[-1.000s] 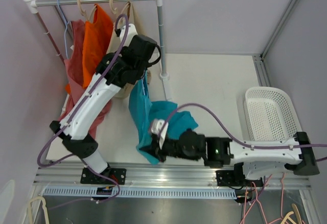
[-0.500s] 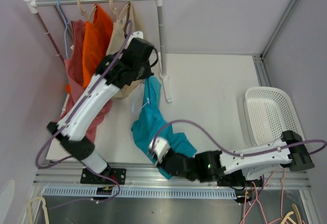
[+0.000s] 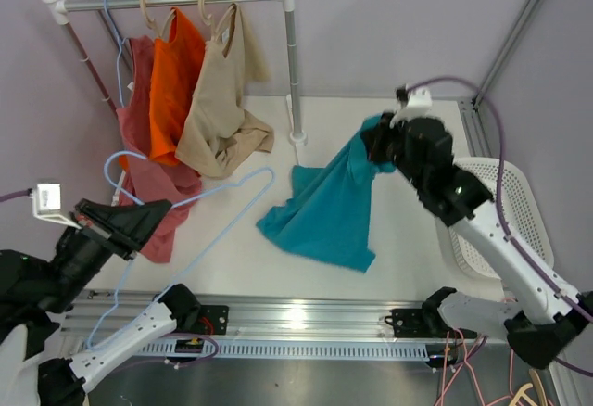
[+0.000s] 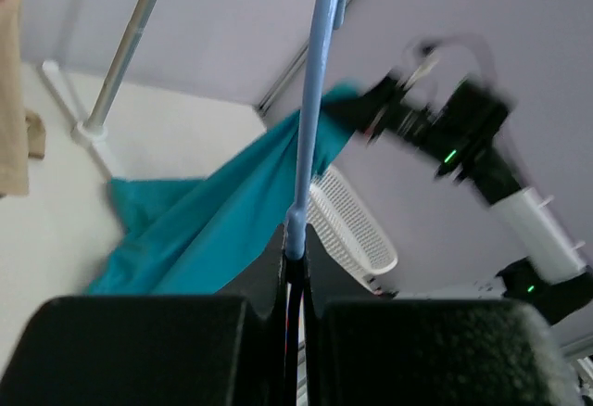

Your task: Remove the t-shirt from the hanger

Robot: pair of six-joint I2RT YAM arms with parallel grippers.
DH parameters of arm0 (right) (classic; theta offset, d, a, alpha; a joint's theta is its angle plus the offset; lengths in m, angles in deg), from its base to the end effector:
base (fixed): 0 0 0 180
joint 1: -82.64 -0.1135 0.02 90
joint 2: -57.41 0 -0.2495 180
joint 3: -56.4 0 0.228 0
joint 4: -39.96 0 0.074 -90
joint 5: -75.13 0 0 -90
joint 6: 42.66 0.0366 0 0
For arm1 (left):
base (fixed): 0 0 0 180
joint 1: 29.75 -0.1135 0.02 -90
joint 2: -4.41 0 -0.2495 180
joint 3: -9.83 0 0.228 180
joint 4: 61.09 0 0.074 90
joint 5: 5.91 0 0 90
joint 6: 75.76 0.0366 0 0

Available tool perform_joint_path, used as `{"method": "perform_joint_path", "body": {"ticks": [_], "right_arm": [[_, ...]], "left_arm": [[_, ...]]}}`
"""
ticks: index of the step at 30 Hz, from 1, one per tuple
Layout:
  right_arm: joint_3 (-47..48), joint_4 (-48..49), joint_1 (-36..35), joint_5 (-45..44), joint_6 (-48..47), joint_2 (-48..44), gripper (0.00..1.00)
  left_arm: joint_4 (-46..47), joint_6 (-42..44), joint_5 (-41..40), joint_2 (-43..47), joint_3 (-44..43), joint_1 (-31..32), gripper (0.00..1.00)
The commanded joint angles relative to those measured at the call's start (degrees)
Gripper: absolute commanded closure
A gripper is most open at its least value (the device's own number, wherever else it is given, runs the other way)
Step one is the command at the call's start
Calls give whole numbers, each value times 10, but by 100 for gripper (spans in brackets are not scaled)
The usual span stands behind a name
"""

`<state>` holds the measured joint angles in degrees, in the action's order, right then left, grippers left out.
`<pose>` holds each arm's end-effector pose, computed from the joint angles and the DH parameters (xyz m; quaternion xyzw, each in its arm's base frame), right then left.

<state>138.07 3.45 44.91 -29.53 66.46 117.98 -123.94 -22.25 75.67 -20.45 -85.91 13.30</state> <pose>0.1762 0.1246 0.3838 -0.0513 0.7911 0.1968 0.5768 -0.0128 0.0193 0.4492 -0.0179 0.6562 -0.4446 0.6095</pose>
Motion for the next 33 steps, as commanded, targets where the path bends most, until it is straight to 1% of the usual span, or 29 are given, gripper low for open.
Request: {"method": "perform_joint_path", "body": {"ticks": [1, 2, 3, 4, 5, 6, 7, 8, 10, 11, 12, 13, 14, 15, 16, 18, 19, 20, 21, 22, 24, 25, 26, 27, 28, 29, 31, 32, 33], "right_arm": [[242, 27, 56, 84, -105, 56, 100], [304, 18, 70, 85, -115, 80, 100], [368, 5, 85, 95, -126, 130, 100], [429, -6, 96, 93, -136, 153, 100], [538, -8, 113, 82, -151, 173, 100], [584, -6, 117, 68, -161, 189, 100], [628, -4, 119, 41, -174, 216, 100], [722, -11, 124, 22, -187, 232, 100], [808, -35, 128, -35, -207, 270, 100], [832, -36, 128, -55, -216, 271, 100], [820, -27, 128, -73, -232, 263, 100], [794, 6, 128, -92, -242, 247, 100], [761, 24, 129, -134, -251, 207, 100], [694, 58, 129, -151, -267, 185, 100], [666, 69, 130, -171, -273, 166, 100], [623, 75, 131, -222, -282, 122, 100], [592, 70, 131, -246, -288, 111, 100], [577, 64, 132, -265, -291, 91, 100], [560, 59, 133, -311, -297, 85, 100], [531, 35, 135, -337, -295, 79, 100], [479, 26, 145, -387, -290, 48, 100], [449, 19, 171, -385, -283, 35, 100], [392, 11, 191, -377, -249, 22, 100], [369, -1, 218, -362, -227, 12, 100], [354, -41, 252, -296, -203, 7, 100], [342, -64, 339, -251, -143, 10, 100], [310, -88, 420, -139, -96, 25, 100], [301, -88, 462, -126, -78, 31, 100], [297, -91, 483, -111, -42, 39, 100]], "left_arm": [[-2, 2, 9, -2, 94, -1, 99], [-4, 2, 3, 1, 105, -1, 99], [0, 5, -11, 3, 113, -1, 99], [7, 8, -20, 4, 147, -1, 99], [14, 13, -39, 6, 160, -1, 99], [24, 18, -64, 8, 186, -1, 99], [55, 24, -114, 7, 214, -2, 99], [66, 31, -136, 3, 232, -2, 99], [88, 50, -164, -26, 237, -1, 99], [101, 52, -168, -41, 227, -2, 99], [108, 53, -169, -70, 220, -2, 99], [113, 55, -174, -88, 213, -2, 99], [120, 59, -178, -107, 179, -3, 99], [118, 61, -179, -153, 164, -11, 99], [118, 64, -175, -175, 134, -18, 99], [166, 91, -155, -206, 112, -28, 99], [187, 98, -144, -228, 104, -46, 99], [202, 101, -110, -242, 96, -60, 99], [212, 103, -98, -257, 57, -75, 99], [212, 104, -96, -292, 46, -95, 99], [217, 117, -103, -324, 6, -105, 100], [218, 125, -106, -338, -19, -110, 99], [219, 143, -113, -365, -31, -111, 99], [220, 151, -119, -379, -54, -111, 99], [216, 158, -123, -391, -78, -115, 99], [215, 165, -121, -401, -97, -118, 99], [214, 169, -106, -426, -112, -130, 99], [213, 175, -103, -433, -133, -132, 99], [216, 178, -103, -444, -136, -135, 100]]}}
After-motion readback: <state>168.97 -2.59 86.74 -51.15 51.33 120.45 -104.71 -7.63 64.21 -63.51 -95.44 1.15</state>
